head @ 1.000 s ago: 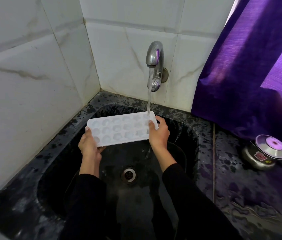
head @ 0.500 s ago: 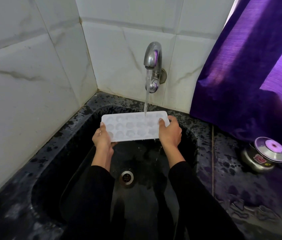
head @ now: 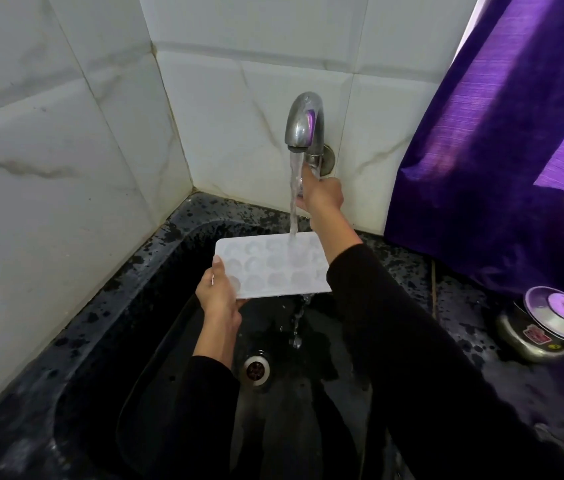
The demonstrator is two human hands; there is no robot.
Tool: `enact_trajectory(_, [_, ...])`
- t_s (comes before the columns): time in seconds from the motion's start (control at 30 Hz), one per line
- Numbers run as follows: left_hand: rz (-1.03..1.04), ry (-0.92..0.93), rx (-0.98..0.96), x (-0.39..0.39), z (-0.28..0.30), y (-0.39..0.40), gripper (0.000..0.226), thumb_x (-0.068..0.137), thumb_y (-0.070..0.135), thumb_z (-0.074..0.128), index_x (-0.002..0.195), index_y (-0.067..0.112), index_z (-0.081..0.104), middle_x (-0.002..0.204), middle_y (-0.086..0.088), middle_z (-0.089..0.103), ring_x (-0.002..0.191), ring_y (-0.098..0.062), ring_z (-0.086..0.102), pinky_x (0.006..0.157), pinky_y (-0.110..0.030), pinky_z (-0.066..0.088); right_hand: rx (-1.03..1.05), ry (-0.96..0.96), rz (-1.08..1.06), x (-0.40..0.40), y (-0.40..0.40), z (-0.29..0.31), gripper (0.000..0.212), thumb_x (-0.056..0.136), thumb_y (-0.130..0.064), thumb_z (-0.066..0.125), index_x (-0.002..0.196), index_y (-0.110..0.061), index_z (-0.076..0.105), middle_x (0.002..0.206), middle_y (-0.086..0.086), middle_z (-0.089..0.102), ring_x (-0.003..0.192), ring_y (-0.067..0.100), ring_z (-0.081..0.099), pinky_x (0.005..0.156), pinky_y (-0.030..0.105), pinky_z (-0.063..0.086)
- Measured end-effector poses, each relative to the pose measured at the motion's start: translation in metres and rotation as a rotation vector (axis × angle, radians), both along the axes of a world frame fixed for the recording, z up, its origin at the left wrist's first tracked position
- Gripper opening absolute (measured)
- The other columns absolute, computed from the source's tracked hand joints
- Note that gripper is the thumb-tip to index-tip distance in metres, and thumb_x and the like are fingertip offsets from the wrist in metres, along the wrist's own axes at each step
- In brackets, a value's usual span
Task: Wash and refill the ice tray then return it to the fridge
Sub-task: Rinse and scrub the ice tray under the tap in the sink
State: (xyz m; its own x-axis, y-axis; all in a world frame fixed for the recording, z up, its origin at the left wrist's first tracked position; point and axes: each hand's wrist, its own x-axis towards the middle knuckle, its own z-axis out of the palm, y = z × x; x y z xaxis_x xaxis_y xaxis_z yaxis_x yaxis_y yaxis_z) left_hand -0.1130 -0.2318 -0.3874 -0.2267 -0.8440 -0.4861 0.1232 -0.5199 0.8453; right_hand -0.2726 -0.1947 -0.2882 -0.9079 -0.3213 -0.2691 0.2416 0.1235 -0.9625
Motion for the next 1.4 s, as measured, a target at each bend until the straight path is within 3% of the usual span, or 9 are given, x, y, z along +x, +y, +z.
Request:
enact_trajectory(0.07, [-0.003,0.004,0.004,-0.001,-0.001,0.003,0.025,0.097,0.038,0.049,0.093,0.015,0.059,0.09,-0.003,0.065,0.077,-0.019,0.064,0.057,-0.034,0.055,-0.04,-0.091,-0.023,-0.003,-0.005,0.001,0.044,0.083,-0.046,0.07,0.1,-0.008,0.054,0.097,0.005,0.065,0.067,0.015,0.065,0.08,0.03,0.058])
enact_trajectory(0.3, [0.001,-0.003,-0.003,-0.003,-0.006,0.006,0.024,0.097,0.039,0.049,0.088,0.019,0.06,0.091,-0.002,0.066,0.078,-0.018,0.065,0.058,-0.034,0.056,-0.581,-0.472,-0.01,-0.014,0.001,-0.015,0.029,0.081,-0.018,0.076,0.094,-0.002,0.055,0.115,0.02,0.06,0.087,0.026,0.065,0.078,0.036,0.059])
enact_trajectory(0.47, [0.016,-0.008,-0.016,0.002,-0.004,0.008,0.024,0.097,0.038,0.048,0.092,0.017,0.06,0.088,-0.001,0.065,0.075,-0.017,0.065,0.059,-0.034,0.056,-0.71,-0.538,0.014,-0.016,0.005,-0.018,0.045,0.082,-0.017,0.075,0.118,0.0,0.054,0.115,0.021,0.058,0.093,0.029,0.063,0.075,0.038,0.06])
enact_trajectory(0.57, [0.023,-0.012,-0.03,0.007,-0.003,0.008,0.025,0.098,0.037,0.048,0.098,0.015,0.059,0.088,-0.001,0.065,0.075,-0.017,0.064,0.057,-0.033,0.054,-0.502,-0.393,0.092,-0.015,0.011,-0.013,0.047,0.087,-0.028,0.07,0.121,0.0,0.054,0.113,0.024,0.062,0.087,0.028,0.067,0.079,0.037,0.06])
enact_trajectory(0.67, [0.023,-0.015,-0.039,0.015,-0.004,0.01,0.024,0.098,0.037,0.048,0.086,0.02,0.059,0.087,0.0,0.065,0.075,-0.017,0.064,0.058,-0.034,0.054,0.068,0.062,0.151,-0.008,0.028,-0.013,0.051,0.09,-0.056,0.054,0.099,-0.007,0.065,0.096,0.018,0.069,0.082,0.023,0.063,0.082,0.036,0.056])
enact_trajectory(0.8, [0.023,-0.022,-0.03,0.031,-0.003,0.018,0.025,0.098,0.038,0.048,0.082,0.021,0.059,0.087,-0.001,0.065,0.075,-0.017,0.064,0.063,-0.037,0.056,0.47,0.403,0.159,0.01,0.077,-0.037,0.053,0.091,-0.065,0.04,0.099,-0.018,0.062,0.105,0.007,0.061,0.102,0.026,0.057,0.079,0.036,0.043])
enact_trajectory(0.9, [0.029,-0.012,-0.026,0.045,0.001,0.028,0.025,0.098,0.037,0.048,0.082,0.02,0.059,0.087,-0.002,0.065,0.075,-0.019,0.064,0.059,-0.034,0.054,0.529,0.302,0.178,0.033,0.119,-0.059,0.052,0.092,-0.066,0.036,0.069,-0.021,0.049,0.082,0.003,0.053,0.085,0.025,0.054,0.066,0.034,0.037])
enact_trajectory(1.07, [0.015,-0.002,-0.016,0.074,0.008,0.052,0.027,0.097,0.039,0.048,0.096,0.015,0.061,0.092,-0.004,0.066,0.081,-0.022,0.065,0.062,-0.036,0.056,0.161,-0.269,0.179,0.082,0.162,-0.08,0.057,0.094,-0.06,0.04,0.112,-0.011,0.061,0.101,0.008,0.068,0.09,0.023,0.064,0.074,0.04,0.057])
enact_trajectory(1.4, [-0.048,0.043,0.095,0.124,0.022,0.095,0.022,0.097,0.037,0.048,0.1,0.017,0.057,0.097,-0.008,0.066,0.085,-0.027,0.064,0.063,-0.042,0.055,0.138,-0.105,-0.011,0.121,0.194,-0.08,0.046,0.099,-0.046,0.044,0.088,-0.006,0.062,0.099,0.011,0.068,0.095,0.028,0.064,0.091,0.042,0.052])
